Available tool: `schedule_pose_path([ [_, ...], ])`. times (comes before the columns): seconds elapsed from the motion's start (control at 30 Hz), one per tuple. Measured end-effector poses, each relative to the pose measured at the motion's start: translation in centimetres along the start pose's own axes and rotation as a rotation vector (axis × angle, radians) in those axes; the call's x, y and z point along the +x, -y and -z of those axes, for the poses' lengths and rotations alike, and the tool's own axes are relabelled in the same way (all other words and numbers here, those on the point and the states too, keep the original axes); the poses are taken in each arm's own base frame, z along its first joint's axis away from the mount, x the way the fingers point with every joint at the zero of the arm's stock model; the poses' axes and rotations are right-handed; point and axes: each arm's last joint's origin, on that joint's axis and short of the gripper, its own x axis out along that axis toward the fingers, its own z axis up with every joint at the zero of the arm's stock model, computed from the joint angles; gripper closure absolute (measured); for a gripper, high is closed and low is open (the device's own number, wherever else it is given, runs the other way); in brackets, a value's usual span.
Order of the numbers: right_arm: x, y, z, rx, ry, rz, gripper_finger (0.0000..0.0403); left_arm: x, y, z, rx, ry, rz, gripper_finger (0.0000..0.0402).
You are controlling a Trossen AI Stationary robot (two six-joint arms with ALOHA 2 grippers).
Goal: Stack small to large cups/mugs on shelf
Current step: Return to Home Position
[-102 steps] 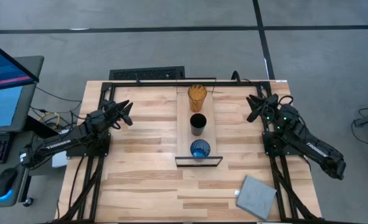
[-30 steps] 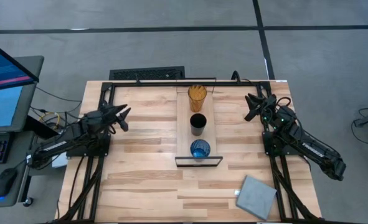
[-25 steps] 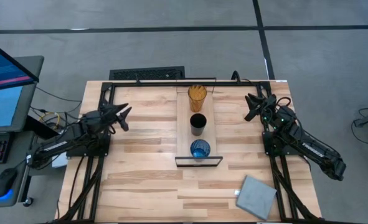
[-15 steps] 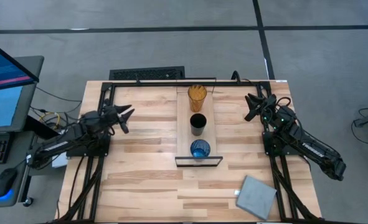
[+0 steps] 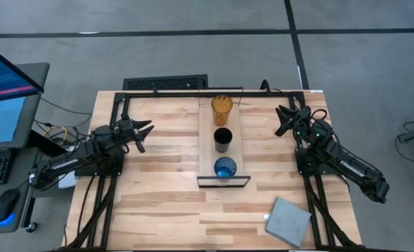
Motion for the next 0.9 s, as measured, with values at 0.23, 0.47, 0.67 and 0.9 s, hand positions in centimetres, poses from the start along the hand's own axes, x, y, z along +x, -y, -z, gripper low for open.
schedule_pose_path([
  [0.23, 0.00, 0.00, 0.00, 0.000, 0.000, 0.000, 0.0282, 0.00, 0.00, 0.01, -0.014, -0.002, 0.000, 0.0288],
  [0.47, 0.00, 0.00, 0.00, 0.000, 0.000, 0.000, 0.0282, 0.00, 0.00, 0.03, -0.015, -0.003, -0.001, 0.0288],
  [0.67, 0.00, 0.00, 0.00, 0.000, 0.000, 0.000, 0.0282, 0.00, 0.00, 0.04, -0.014, -0.004, -0.001, 0.0288],
  [0.9, 0.00, 0.00, 0.00, 0.000, 0.000, 0.000, 0.0282, 0.00, -0.01, 0.04, -0.014, -0.004, -0.002, 0.0288],
])
